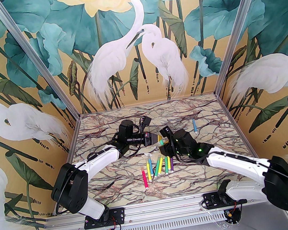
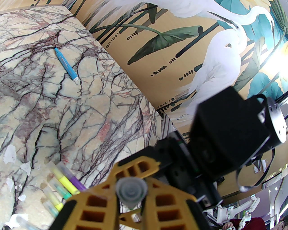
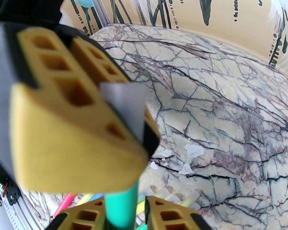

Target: Open the pen caps

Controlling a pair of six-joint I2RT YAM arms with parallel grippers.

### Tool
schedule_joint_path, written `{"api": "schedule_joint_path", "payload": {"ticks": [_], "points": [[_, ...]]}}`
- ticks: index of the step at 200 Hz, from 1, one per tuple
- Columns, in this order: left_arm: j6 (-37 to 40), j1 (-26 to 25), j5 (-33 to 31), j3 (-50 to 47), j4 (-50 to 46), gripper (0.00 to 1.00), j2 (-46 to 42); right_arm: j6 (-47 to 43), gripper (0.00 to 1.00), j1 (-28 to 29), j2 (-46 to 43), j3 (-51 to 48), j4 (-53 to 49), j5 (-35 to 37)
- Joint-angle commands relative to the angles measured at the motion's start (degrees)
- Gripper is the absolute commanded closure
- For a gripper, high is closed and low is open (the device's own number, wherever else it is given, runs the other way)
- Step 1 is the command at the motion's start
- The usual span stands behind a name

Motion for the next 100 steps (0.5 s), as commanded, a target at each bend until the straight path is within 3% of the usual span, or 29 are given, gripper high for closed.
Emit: {"api": "schedule_joint_path", "payload": {"ticks": [1, 43, 100], "points": [[-0.1, -0.2, -0.5, 1.4, -0.9, 0.88, -0.7, 0.7, 0.83, 0.3, 0.9, -0.3, 2.5, 0.1], [-0.6, -0.2, -4.6, 1.6, -1.3, 0.95, -0.4, 0.0, 0.94, 0.3, 0.8, -0.5, 1.3, -0.1], [-0.8, 0.0, -10.2, 3.1, -2.4, 1.00, -0.4, -0.9, 1.00, 0.3, -1.6, -3.7, -0.5, 0.1]]}}
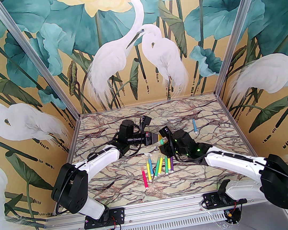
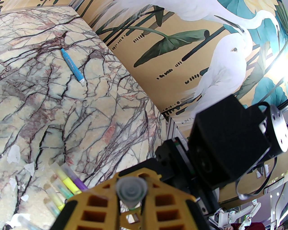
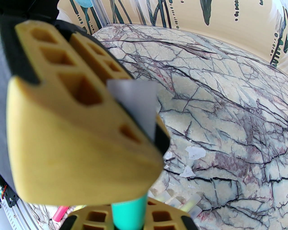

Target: Open the pen caps

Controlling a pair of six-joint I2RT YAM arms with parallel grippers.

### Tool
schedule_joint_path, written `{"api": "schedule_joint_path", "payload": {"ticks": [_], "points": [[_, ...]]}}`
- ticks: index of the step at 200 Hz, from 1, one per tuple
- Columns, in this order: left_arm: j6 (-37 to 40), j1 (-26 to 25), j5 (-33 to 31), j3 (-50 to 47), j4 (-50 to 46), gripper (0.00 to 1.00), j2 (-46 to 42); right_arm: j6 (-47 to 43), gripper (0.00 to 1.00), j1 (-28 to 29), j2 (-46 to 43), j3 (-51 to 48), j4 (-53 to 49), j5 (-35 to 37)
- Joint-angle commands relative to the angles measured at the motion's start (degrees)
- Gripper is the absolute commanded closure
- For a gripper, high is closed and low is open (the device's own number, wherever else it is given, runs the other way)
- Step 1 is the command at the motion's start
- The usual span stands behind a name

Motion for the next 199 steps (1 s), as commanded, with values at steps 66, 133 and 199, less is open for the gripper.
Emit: {"api": "schedule_joint_path", "payload": {"ticks": [66, 133, 199], "points": [[-3.9, 3.8, -8.4, 5.1, 0.6, 1.00, 1.6, -3.0, 1.00, 0.1, -4.0, -5.7, -4.7, -0.3], [-6.5, 6.7, -9.1, 7.2, 0.7, 1.00, 2.8, -3.8, 1.00, 0.1, -2.4, -7.0, -3.6, -0.9], [-7.4, 9.0, -7.1, 8.2, 0.2, 1.00, 2.7, -4.9, 1.00, 0.0, -2.3, -7.7, -3.0, -1.3]]}}
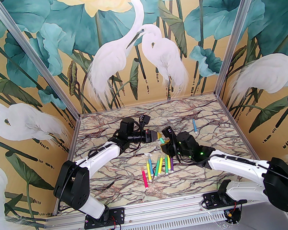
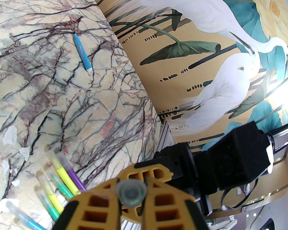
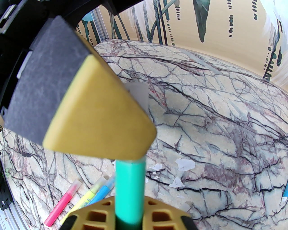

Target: Open the pen caps

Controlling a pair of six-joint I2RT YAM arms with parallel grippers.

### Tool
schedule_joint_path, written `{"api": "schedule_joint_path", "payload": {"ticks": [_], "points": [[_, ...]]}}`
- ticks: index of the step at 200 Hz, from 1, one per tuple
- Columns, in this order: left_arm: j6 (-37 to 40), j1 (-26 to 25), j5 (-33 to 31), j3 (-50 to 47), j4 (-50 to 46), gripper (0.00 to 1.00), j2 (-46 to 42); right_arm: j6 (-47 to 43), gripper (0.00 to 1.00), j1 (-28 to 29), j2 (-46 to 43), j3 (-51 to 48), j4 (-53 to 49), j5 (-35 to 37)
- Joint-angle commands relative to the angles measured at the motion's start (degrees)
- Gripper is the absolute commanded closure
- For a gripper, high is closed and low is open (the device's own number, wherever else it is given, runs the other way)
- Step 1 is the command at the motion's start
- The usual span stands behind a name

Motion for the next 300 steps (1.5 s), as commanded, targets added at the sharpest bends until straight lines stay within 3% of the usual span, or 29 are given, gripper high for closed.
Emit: {"api": "schedule_joint_path", "payload": {"ticks": [1, 121, 178, 227, 269, 300], "points": [[-0.2, 6.7, -8.9, 4.4, 5.3, 1.00, 0.5, -2.1, 1.00, 0.7, 0.4, -3.3, -10.1, -2.8], [2.6, 9.7, -11.8, 6.3, -2.2, 1.00, -2.9, -1.3, 1.00, 0.0, -1.3, -4.4, -8.9, -1.7], [14.2, 9.7, -30.2, 6.6, -23.6, 1.00, -4.0, 3.0, 1.00, -8.2, -1.7, -2.7, -8.8, 4.8], [17.9, 9.7, -45.8, 8.3, -35.8, 1.00, -0.4, 4.0, 1.00, -16.7, 5.8, 4.5, -14.4, 9.2], [18.8, 10.3, -50.1, 7.8, -37.7, 1.00, 1.9, 6.8, 1.00, -25.7, 11.9, 10.0, -15.9, 8.3], [19.0, 11.6, -50.5, 7.6, -38.0, 1.00, 4.4, 7.2, 1.00, -29.0, 18.3, 16.5, -19.7, 10.5]]}}
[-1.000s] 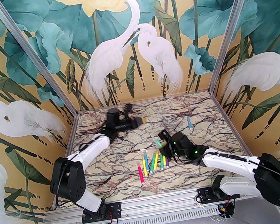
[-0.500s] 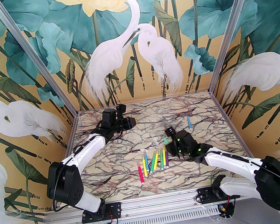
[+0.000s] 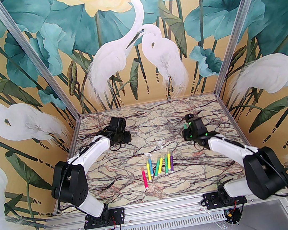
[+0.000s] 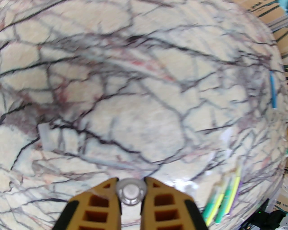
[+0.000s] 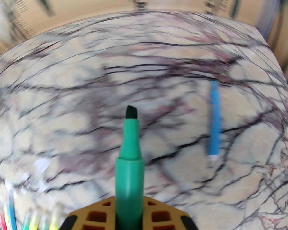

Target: Open the pen caps

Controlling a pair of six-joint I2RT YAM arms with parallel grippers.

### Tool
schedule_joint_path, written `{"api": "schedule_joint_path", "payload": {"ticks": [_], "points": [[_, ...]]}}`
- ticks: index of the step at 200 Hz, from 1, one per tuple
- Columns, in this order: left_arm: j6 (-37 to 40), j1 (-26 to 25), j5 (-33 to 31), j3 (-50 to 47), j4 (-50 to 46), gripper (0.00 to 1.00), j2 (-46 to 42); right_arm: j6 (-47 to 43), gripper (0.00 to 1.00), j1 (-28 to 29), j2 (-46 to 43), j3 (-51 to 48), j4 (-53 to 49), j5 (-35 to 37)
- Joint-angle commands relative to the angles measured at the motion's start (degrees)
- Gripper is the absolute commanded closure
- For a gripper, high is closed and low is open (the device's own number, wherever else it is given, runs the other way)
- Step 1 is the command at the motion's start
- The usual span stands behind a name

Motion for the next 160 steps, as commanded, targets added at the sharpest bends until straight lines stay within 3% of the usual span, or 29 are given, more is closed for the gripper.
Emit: {"api": "schedule_joint_path", "payload": {"ticks": [1, 68, 160], "points": [[1.4, 1.3, -3.0, 0.9, -2.4, 1.00, 2.5, 1.7, 1.00, -1.9, 4.3, 5.5, -3.9, 2.4], [2.3, 4.3, -1.9, -0.7, -0.7, 1.00, 5.9, 1.7, 1.00, -5.7, 17.1, 16.0, -10.3, 1.6], [3.0, 5.0, -0.5, 0.3, 0.1, 0.97, 10.9, -0.7, 0.90, -8.6, 26.7, 25.7, -18.2, 2.3]]}}
